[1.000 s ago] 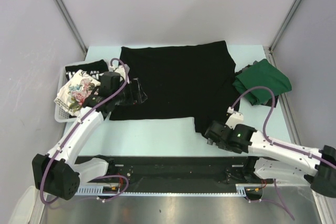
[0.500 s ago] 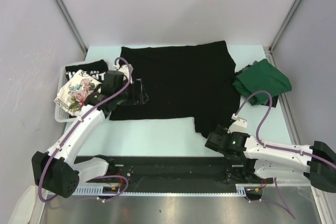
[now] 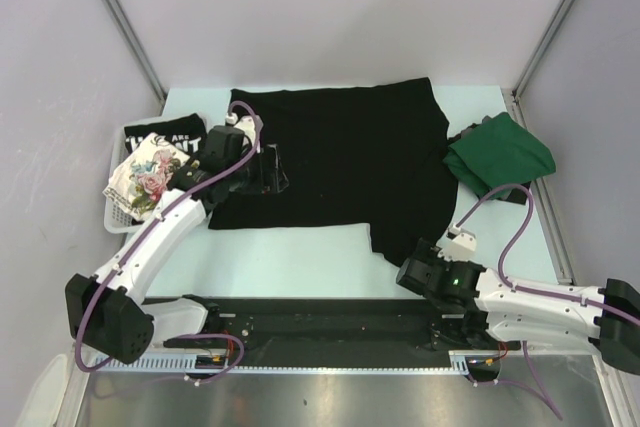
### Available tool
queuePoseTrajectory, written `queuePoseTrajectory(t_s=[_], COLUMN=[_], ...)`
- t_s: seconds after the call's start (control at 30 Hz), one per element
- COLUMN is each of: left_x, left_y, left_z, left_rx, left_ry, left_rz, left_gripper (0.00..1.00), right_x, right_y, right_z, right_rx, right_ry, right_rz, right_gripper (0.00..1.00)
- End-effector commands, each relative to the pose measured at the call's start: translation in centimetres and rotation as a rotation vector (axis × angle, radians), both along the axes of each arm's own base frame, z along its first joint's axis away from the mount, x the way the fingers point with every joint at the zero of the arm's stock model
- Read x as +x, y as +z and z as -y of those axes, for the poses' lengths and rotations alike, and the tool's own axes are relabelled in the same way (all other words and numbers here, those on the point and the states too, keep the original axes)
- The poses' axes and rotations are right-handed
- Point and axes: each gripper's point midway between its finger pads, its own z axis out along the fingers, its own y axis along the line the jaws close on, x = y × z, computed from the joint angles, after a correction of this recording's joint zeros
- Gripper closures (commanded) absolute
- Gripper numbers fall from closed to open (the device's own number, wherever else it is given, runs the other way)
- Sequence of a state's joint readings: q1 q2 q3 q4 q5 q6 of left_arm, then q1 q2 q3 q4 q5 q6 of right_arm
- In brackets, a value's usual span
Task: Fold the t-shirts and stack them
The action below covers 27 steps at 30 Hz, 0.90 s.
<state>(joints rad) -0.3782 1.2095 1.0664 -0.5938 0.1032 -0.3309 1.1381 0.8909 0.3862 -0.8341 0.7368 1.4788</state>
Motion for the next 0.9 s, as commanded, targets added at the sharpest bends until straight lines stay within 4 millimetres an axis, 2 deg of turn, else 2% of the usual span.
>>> queuePoseTrajectory(t_s=[0.0, 0.13, 0.37, 0.5, 0.7, 0.8, 0.87], left_x=[0.9, 1.0, 1.2, 1.4, 1.7, 1.8, 1.9], left_y=[2.0, 2.2, 2.5, 2.6, 2.9, 3.0, 3.0], left_z=[0.3, 0.4, 0.5, 0.6, 0.9, 1.1, 1.1], left_rx=[0.007, 0.006, 0.010, 0.012, 0.007, -0.001, -0.003], left_ry=[-0.012, -0.013, -0.014, -0.015, -0.021, -0.022, -0.022], left_rz=[0.062, 0.063, 0.063, 0.063, 0.067, 0.069, 0.073], left_gripper=[0.19, 0.19, 0.19, 0.19, 0.19, 0.19, 0.19], right_x=[1.6, 2.1, 2.3, 2.3, 2.4, 2.5, 2.3], right_y=[1.2, 1.2, 0.0, -0.5, -0.2, 0.2, 0.4], right_z=[-0.8, -1.6, -3.3, -3.5, -3.2, -2.8, -2.5], right_rx=[0.052, 0.062, 0.078, 0.086, 0.092, 0.103, 0.103], right_ry=[-0.038, -0.018, 0.004, 0.008, 0.015, 0.008, 0.013], right_rz=[0.107, 0.117, 0.095, 0.088, 0.092, 0.088, 0.084], right_gripper=[0.05, 0.05, 0.07, 0.10, 0.21, 0.32, 0.35])
